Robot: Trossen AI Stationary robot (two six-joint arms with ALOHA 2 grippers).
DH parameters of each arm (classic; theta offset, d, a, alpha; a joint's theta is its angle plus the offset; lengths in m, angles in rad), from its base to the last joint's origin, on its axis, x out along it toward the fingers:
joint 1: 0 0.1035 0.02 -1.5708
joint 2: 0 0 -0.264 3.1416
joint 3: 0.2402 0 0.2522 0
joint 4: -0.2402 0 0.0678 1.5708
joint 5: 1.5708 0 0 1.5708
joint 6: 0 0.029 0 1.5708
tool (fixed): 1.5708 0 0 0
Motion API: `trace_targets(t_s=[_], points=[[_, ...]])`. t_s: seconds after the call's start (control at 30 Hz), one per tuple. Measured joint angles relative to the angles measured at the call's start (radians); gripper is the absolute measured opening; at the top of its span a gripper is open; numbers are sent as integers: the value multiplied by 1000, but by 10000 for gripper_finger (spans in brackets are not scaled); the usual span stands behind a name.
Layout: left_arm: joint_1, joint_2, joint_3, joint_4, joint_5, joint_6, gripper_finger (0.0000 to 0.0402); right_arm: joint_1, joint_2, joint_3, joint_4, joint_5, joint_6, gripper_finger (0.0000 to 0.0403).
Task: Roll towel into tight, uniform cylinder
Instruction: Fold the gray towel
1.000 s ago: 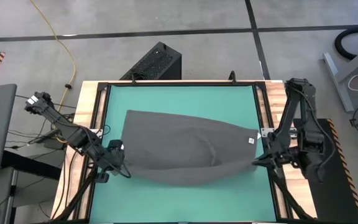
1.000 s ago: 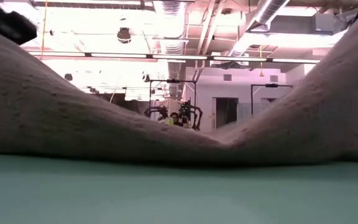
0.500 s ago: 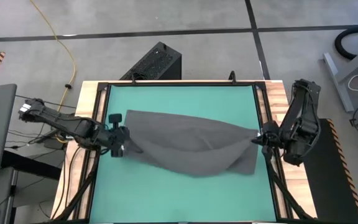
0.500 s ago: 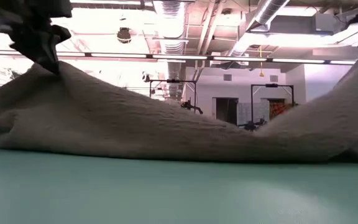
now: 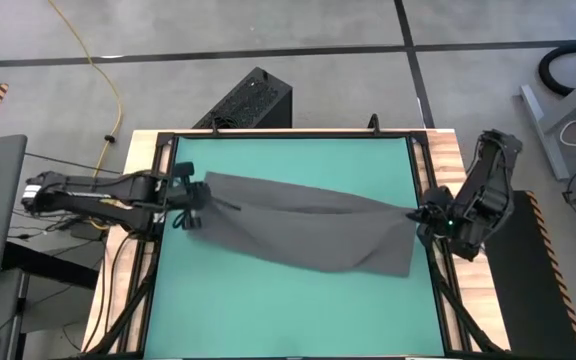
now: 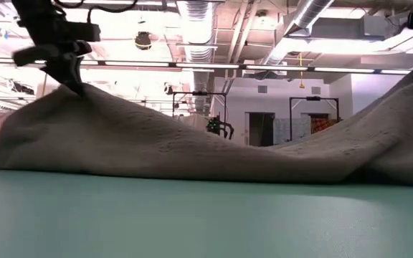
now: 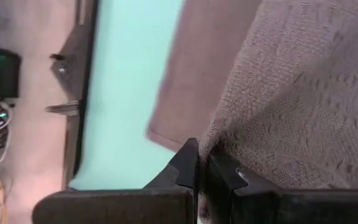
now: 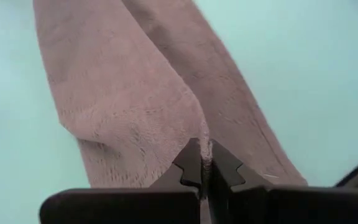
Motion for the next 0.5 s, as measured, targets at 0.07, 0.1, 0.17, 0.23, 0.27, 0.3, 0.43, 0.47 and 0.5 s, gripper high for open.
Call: trace_targets(t_s=[0.07,0.1,0.17,0.23,0.27,0.3,0.43,0.47,0.5], points=[[57,0,0,17,-11,31,0,-32,0,0,0,-4,-8,21],[86,0,0,17,-17,43,0,-47,0,0,0,-4,-13,21],[143,0,0,21,-18,76,0,-79,0,0,0,-5,-39,21],[197,0,0,30,-16,119,0,-117,0,0,0,-7,-65,21],[222,0,0,38,-11,143,0,-142,0,0,0,-7,-80,21],[246,0,0,51,5,169,0,-166,0,0,0,-7,-95,21],[320,27,0,128,118,268,0,-255,0,0,1,-17,-157,21],[332,40,0,145,136,293,0,-274,0,0,1,-19,-168,21],[342,57,0,162,143,315,0,-291,0,0,2,-19,-182,21]])
